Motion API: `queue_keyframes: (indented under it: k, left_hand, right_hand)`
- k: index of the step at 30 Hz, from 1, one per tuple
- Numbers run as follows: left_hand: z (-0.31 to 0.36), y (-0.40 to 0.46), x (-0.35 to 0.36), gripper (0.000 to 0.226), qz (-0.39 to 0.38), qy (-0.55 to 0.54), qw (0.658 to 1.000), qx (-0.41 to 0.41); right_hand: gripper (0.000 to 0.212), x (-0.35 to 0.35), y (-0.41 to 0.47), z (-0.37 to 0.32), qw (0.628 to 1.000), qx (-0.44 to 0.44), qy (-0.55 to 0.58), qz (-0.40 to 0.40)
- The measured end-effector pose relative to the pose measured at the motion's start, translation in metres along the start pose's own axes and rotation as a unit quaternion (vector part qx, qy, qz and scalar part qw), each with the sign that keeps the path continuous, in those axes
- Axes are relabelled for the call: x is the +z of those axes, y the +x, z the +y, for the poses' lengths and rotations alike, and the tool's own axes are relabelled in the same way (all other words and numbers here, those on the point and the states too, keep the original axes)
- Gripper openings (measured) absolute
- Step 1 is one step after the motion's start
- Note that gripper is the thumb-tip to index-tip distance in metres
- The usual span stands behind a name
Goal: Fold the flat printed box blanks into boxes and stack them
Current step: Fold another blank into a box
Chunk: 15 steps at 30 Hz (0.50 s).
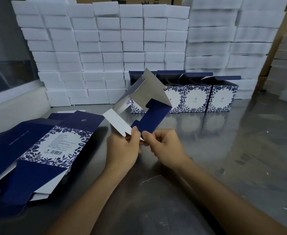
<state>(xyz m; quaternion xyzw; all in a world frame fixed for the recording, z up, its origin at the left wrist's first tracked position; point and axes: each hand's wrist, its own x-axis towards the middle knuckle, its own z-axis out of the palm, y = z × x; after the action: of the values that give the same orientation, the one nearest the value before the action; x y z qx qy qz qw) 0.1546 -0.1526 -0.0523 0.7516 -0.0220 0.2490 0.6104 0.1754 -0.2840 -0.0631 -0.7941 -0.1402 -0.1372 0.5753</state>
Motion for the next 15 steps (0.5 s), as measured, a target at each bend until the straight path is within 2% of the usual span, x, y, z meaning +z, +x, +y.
queue_keyframes:
  k: [4, 9, 15]
  left_hand:
    - [0.000, 0.001, -0.001, 0.032, 0.007, 0.020, 1.000, 0.001]
    - [0.002, 0.002, -0.001, 0.032, 0.019, -0.002, 1.000, -0.002]
    - [0.000, 0.000, 0.000, 0.026, -0.017, 0.001, 1.000, -0.001]
  right_hand:
    - [0.048, 0.000, 0.000, -0.001, 0.998, 0.018, 0.061, 0.012]
    - [0.044, -0.012, 0.006, -0.004, 0.989, 0.047, 0.113, 0.078]
    - [0.043, -0.019, 0.008, -0.007, 0.989, 0.059, 0.095, 0.098]
